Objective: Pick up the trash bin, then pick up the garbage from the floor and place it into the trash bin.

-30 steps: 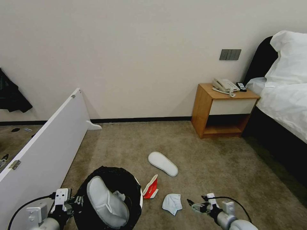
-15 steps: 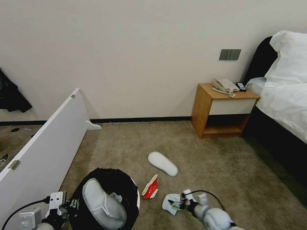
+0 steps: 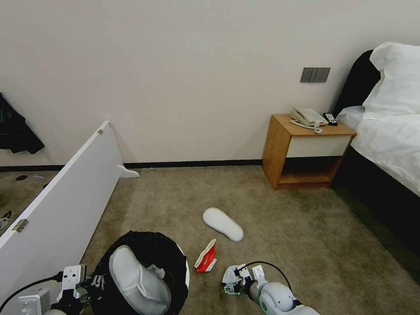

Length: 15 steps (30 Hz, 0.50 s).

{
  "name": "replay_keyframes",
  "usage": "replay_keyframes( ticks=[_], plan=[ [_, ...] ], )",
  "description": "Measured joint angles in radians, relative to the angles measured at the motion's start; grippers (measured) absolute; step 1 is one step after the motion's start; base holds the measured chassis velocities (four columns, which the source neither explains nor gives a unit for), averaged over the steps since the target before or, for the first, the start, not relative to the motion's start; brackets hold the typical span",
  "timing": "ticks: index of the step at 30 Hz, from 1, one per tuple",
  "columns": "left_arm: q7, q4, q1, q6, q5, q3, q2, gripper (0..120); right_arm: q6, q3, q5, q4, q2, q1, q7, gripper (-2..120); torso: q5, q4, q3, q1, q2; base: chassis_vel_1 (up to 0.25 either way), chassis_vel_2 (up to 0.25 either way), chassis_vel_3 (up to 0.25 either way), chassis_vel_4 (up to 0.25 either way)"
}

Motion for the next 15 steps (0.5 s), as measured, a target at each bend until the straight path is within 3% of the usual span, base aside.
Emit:
replay_keyframes(
  ticks=[8,13,15],
  plan=[
    [-0.003,-0.002,-0.004,0.002,0.007,0.011,-0.001,3,-0.117,0.003,0.0,-0.013,0.027,0.01,0.092,98,0.0001,0.0,0.0,0.0,0.0,0.0,0.0,0.0,0.0],
    [-0.003,-0.003,-0.005,0.003,0.008,0.012,0.0,3,-0.162,0.011,0.001,-0.013,0.037,0.018,0.116,85,0.0,0.0001,0.0,0.0,0.0,0.0,0.0,0.0,0.0],
    [-0.004,-0.003,-0.005,0.003,0.008,0.012,0.001,3,-0.175,0.014,0.001,-0.013,0.038,0.02,0.13,71,-0.0002,-0.0001,0.0,0.0,0.0,0.0,0.0,0.0,0.0]
  ],
)
